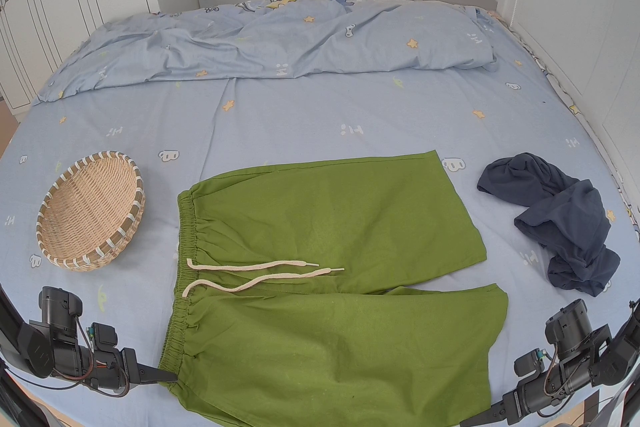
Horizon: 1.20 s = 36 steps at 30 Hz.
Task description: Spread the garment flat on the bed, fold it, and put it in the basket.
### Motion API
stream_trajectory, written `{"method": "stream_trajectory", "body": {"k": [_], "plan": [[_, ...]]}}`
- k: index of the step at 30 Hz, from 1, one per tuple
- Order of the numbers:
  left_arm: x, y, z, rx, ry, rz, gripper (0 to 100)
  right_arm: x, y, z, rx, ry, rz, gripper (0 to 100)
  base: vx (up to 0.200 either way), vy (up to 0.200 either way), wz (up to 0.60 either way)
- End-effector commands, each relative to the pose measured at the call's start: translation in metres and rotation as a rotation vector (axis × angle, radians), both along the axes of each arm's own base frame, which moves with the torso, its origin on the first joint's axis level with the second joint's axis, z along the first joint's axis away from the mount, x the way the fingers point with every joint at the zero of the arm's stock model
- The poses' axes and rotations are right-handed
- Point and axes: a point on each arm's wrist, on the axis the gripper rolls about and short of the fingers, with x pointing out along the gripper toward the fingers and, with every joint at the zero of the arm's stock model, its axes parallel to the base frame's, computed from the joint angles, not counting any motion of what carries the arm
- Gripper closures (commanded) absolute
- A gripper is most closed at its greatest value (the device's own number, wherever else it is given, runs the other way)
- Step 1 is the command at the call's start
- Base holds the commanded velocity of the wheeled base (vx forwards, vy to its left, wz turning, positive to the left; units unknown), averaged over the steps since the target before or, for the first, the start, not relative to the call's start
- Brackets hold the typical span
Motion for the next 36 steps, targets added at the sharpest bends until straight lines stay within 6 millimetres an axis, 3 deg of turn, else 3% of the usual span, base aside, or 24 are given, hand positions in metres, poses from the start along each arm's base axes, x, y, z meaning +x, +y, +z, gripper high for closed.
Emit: {"method": "stream_trajectory", "body": {"k": [1, 12, 19, 25, 27, 28, 31, 32, 33, 36], "plan": [[0.000, 0.001, 0.000, 0.000, 0.000, 0.006, 100, -0.003, -0.007, -0.002, -0.009, 0.028, -0.038, 100, 0.000, 0.000, 0.00], [-0.002, 0.000, 0.000, -0.001, 0.005, 0.000, 100, -0.002, -0.016, 0.000, -0.009, 0.024, -0.101, 100, 0.000, 0.000, 0.00], [-0.013, -0.004, 0.007, -0.004, -0.009, 0.003, 100, -0.007, -0.027, 0.021, 0.027, -0.105, -0.180, 100, 0.000, 0.000, 0.00], [-0.012, -0.015, 0.042, -0.084, -0.014, 0.067, 100, -0.005, -0.033, 0.051, 0.062, -0.277, -0.232, 100, 0.000, 0.000, 0.00], [-0.012, -0.026, 0.073, -0.157, 0.020, 0.099, 100, -0.001, -0.033, 0.070, 0.061, -0.283, -0.242, 100, 0.000, 0.000, 0.00], [-0.013, -0.027, 0.075, -0.161, 0.020, 0.101, 100, 0.000, -0.034, 0.071, 0.061, -0.283, -0.244, 100, 0.000, 0.000, 0.00], [-0.018, -0.032, 0.115, -0.209, -0.004, 0.114, 100, 0.006, -0.033, 0.109, 0.071, -0.324, -0.246, 100, 0.000, 0.000, 0.00], [-0.018, -0.032, 0.115, -0.209, -0.004, 0.114, 100, 0.006, -0.033, 0.109, 0.071, -0.324, -0.246, 100, 0.000, 0.000, 0.00], [-0.019, -0.032, 0.127, -0.217, -0.001, 0.122, 100, 0.011, -0.033, 0.126, 0.075, -0.343, -0.245, 100, 0.000, 0.000, 0.00], [-0.016, -0.032, 0.136, -0.229, 0.015, 0.138, 100, 0.018, -0.032, 0.141, 0.081, -0.369, -0.245, 100, 0.000, 0.000, 0.00]]}}
